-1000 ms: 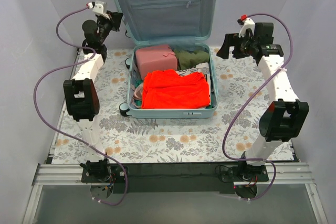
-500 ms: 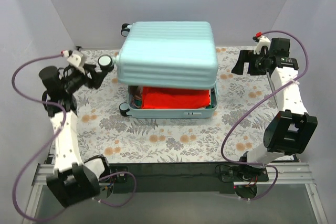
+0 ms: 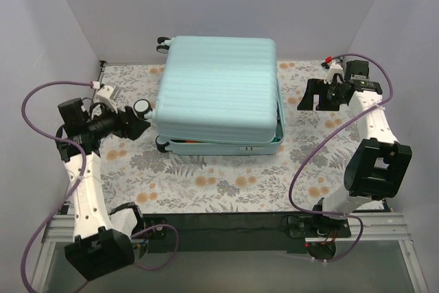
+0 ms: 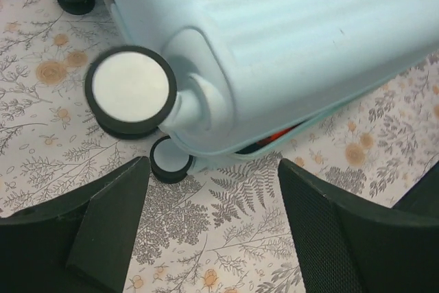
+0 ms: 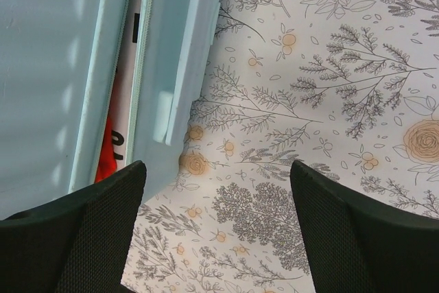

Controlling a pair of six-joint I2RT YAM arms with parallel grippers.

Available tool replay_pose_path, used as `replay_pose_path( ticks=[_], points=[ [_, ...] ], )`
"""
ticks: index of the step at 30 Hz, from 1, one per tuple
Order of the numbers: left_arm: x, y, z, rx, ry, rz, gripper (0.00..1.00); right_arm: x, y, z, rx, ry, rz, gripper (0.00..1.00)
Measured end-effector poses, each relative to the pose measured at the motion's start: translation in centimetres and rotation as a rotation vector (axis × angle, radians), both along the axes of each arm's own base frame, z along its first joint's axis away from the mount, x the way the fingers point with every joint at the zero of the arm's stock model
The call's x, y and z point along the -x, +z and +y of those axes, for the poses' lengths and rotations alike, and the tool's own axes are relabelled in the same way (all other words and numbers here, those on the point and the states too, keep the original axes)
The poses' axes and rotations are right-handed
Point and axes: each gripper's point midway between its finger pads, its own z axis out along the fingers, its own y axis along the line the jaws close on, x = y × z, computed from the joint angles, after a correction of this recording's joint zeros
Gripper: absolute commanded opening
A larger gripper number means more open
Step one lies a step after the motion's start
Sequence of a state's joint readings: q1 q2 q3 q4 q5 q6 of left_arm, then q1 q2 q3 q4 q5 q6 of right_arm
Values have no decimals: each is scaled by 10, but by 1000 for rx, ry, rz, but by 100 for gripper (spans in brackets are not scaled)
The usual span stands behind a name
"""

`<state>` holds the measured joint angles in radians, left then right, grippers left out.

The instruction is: Pack the luggage

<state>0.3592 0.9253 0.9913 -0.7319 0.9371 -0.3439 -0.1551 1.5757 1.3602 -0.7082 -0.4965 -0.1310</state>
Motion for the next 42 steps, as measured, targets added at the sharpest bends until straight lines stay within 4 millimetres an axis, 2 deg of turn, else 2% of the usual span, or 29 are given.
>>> replay_pose_path(
  ticks=[2, 6, 10, 14, 23, 29, 37, 42],
  points=[
    [-19, 11, 8, 43, 45, 34, 73, 0, -3, 1, -5, 4, 8, 85],
    [-67, 41, 26, 59, 62, 27, 82, 1, -7, 6, -20, 24, 17, 75],
    [-86, 45, 32, -40, -100, 7, 83, 11, -19, 16, -32, 59, 51, 74],
    [-84, 28, 36, -187, -268, -35, 84, 20, -24, 25, -41, 96, 75, 76],
    [-50, 0, 26, -348, -455, -112, 84, 21, -24, 26, -39, 110, 71, 77],
    [-49, -20, 17, -405, -540, -143, 84, 21, -24, 27, -40, 114, 70, 77],
    [-61, -52, 5, -492, -621, -181, 85, 21, -24, 28, -40, 117, 71, 78],
    [-68, -64, 4, -549, -642, -205, 85, 22, -25, 28, -41, 118, 75, 78]
  ],
)
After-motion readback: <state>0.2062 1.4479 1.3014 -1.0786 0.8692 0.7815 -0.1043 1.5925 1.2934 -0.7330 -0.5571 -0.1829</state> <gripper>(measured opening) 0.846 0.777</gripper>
